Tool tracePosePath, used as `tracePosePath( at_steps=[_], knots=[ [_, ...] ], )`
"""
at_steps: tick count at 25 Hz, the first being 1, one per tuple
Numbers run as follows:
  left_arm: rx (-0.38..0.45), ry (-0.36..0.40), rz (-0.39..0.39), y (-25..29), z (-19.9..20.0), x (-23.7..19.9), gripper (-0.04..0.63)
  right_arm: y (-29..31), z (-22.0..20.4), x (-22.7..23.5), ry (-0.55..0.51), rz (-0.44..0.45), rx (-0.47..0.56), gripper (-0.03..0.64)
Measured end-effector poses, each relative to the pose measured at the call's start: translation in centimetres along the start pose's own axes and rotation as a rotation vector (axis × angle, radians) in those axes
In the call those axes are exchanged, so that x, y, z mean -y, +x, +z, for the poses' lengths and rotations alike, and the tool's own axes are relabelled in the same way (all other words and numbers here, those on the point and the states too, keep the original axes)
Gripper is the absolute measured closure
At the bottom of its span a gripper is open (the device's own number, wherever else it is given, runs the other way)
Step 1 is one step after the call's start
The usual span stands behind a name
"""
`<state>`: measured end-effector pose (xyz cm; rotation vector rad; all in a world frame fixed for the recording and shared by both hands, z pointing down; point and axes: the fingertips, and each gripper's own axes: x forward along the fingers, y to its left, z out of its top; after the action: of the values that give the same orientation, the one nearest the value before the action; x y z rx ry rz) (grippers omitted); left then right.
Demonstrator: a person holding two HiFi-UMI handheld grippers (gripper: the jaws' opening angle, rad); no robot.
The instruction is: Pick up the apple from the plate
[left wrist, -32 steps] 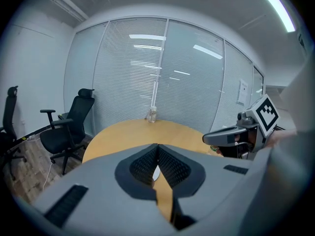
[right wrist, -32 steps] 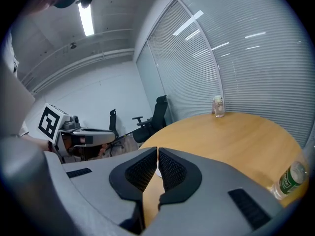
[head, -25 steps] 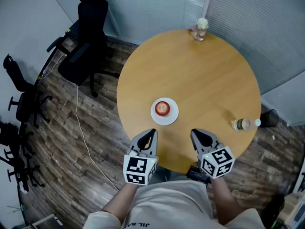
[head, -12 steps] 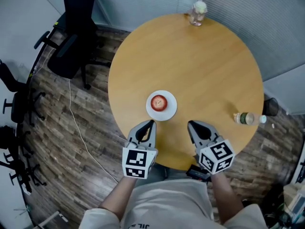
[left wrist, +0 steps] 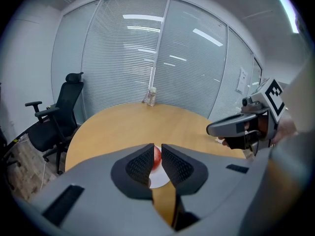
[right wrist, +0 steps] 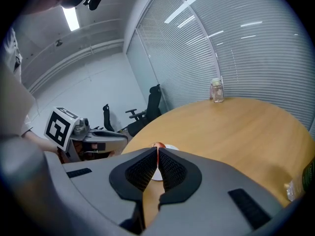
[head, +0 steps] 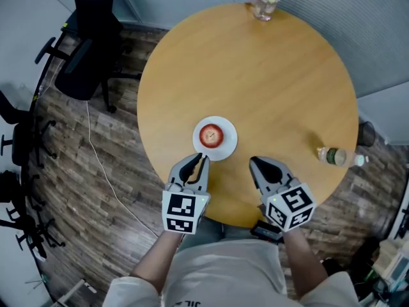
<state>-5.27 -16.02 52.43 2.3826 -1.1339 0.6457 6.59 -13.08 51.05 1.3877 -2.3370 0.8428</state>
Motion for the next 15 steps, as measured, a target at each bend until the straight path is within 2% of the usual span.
tracePosePath(
  at_steps=[4,9,15],
  knots=[
    [-0.016,0.011,-0.015,1.3,-0.2,-0.5,0.482,0.7,-0.2,0.2,0.014,0.003,-0.018,0.584],
    [-0.051,0.031,-0.043,3.1,-1.4,-0.1,0.32,0.6,-1.2,0.3,0.032,-0.001,-0.025,0.584],
    [-0.088,0.034,-0.052,5.4,-2.9,-0.7,0.246,0.8,-2.0,0.6,0.05,-0.006,-0.044,0.584]
  ],
)
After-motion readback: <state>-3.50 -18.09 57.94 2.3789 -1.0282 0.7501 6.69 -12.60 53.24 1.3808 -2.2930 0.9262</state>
